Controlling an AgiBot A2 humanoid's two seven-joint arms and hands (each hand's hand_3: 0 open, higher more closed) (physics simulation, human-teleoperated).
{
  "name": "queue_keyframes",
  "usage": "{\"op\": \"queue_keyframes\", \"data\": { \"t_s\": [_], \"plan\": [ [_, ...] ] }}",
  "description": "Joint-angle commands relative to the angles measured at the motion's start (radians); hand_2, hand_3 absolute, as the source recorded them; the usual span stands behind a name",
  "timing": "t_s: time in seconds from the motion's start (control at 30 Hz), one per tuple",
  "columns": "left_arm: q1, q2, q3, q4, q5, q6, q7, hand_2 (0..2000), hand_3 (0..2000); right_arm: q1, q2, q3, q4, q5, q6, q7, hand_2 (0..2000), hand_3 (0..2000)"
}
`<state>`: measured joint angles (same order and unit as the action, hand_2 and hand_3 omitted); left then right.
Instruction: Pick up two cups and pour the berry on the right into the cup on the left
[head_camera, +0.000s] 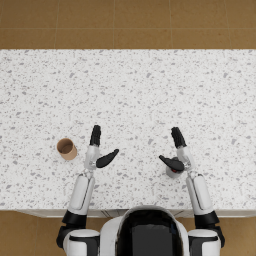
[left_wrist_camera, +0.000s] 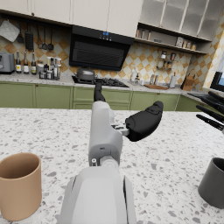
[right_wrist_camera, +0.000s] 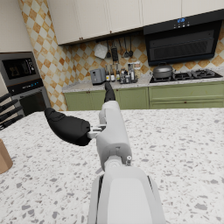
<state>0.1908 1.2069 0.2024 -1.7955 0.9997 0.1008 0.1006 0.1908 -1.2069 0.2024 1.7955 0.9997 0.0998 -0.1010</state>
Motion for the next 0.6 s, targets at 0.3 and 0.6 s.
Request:
{"op": "queue_keyframes", "data": {
  "t_s": [0.3, 0.6],
  "plan": [
    [0.000, 0.000, 0.000, 0.000, 0.000, 0.000, 0.000, 0, 0, 0.000, 0.000, 0.000, 0.000, 0.000, 0.000, 0.000, 0, 0],
    [-0.093, -0.028, -0.082, -0.105, 0.000, -0.074, -0.074, 0, 0, -0.084, 0.035, 0.000, 0.102, 0.000, -0.073, 0.074, 0, 0]
  ]
}}
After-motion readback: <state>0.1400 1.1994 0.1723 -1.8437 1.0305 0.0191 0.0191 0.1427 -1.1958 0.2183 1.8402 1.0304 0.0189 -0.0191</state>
